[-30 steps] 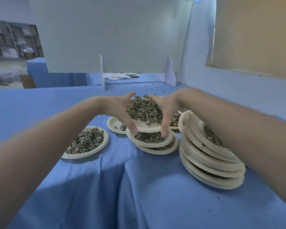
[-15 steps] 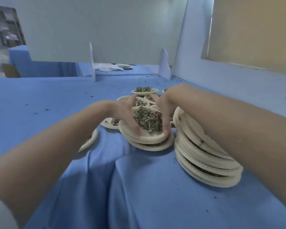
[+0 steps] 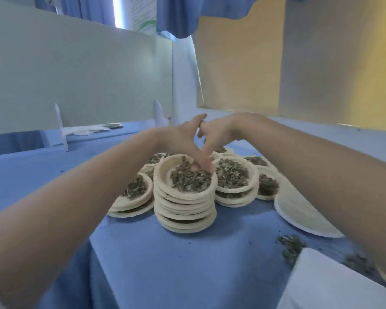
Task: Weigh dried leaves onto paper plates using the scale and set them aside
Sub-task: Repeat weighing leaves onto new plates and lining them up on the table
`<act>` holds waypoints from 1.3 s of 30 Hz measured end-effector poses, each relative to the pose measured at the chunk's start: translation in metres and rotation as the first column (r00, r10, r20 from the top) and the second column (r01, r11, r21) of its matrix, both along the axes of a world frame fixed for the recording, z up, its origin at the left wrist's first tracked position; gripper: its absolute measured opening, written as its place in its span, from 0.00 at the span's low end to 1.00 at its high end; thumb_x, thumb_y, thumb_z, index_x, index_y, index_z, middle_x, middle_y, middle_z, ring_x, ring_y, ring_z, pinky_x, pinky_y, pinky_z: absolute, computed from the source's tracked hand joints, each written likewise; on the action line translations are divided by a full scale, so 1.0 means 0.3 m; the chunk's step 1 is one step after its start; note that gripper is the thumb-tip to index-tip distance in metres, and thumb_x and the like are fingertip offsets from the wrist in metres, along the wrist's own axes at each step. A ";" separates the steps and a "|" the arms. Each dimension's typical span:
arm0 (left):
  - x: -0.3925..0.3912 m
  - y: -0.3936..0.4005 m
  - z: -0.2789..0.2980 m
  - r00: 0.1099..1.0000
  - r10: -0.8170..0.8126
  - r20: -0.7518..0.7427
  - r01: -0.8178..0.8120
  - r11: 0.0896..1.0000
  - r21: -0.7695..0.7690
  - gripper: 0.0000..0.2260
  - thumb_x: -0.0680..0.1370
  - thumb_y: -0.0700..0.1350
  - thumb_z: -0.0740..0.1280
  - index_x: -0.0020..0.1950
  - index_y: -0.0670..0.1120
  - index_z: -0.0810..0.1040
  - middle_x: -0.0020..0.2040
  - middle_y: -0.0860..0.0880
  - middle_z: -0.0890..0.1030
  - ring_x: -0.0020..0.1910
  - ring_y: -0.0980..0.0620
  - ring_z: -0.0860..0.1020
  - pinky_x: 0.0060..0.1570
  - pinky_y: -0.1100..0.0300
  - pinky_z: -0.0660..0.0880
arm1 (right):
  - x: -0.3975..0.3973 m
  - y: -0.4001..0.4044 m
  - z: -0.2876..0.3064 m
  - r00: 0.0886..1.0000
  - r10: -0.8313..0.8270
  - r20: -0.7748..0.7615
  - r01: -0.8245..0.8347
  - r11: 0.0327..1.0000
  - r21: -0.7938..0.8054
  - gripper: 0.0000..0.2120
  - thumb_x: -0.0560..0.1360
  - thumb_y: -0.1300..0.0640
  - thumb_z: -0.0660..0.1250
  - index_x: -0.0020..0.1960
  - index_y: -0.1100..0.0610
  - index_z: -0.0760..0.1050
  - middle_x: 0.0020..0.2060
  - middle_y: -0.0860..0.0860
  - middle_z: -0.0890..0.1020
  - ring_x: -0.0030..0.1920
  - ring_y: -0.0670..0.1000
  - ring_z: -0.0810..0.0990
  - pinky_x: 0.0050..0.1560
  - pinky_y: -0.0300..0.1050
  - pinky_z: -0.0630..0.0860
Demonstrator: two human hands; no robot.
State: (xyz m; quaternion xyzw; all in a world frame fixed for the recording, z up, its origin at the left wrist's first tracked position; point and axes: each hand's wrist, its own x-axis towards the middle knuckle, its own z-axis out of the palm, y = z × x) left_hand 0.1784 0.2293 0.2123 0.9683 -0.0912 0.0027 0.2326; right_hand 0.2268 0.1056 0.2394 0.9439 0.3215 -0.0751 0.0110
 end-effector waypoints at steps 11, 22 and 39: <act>0.170 -0.767 -0.162 0.945 -0.295 -0.142 0.297 0.955 -0.013 0.57 0.64 0.56 0.77 0.76 0.56 0.35 0.78 0.51 0.47 0.76 0.48 0.52 0.69 0.52 0.57 | 0.026 -0.900 -0.164 0.910 -0.385 -0.152 0.402 0.910 0.100 0.52 0.67 0.37 0.72 0.78 0.49 0.44 0.75 0.48 0.57 0.73 0.51 0.60 0.67 0.47 0.62; 0.372 -0.908 -0.369 0.992 0.112 0.057 -0.100 0.978 -0.181 0.31 0.75 0.41 0.64 0.75 0.40 0.53 0.65 0.40 0.70 0.56 0.43 0.73 0.45 0.55 0.69 | 0.160 -1.130 -0.408 0.807 -0.571 -0.153 0.583 0.726 0.364 0.32 0.80 0.41 0.55 0.76 0.60 0.56 0.74 0.55 0.63 0.72 0.56 0.64 0.66 0.47 0.62; 0.373 -0.891 -0.275 0.988 0.153 -0.001 -0.153 0.987 -0.040 0.12 0.77 0.33 0.53 0.35 0.44 0.60 0.35 0.48 0.64 0.32 0.54 0.62 0.28 0.63 0.58 | 0.218 -1.098 -0.402 0.805 -0.588 -0.082 0.544 0.676 0.496 0.16 0.76 0.61 0.57 0.33 0.55 0.54 0.30 0.51 0.59 0.30 0.50 0.56 0.31 0.46 0.53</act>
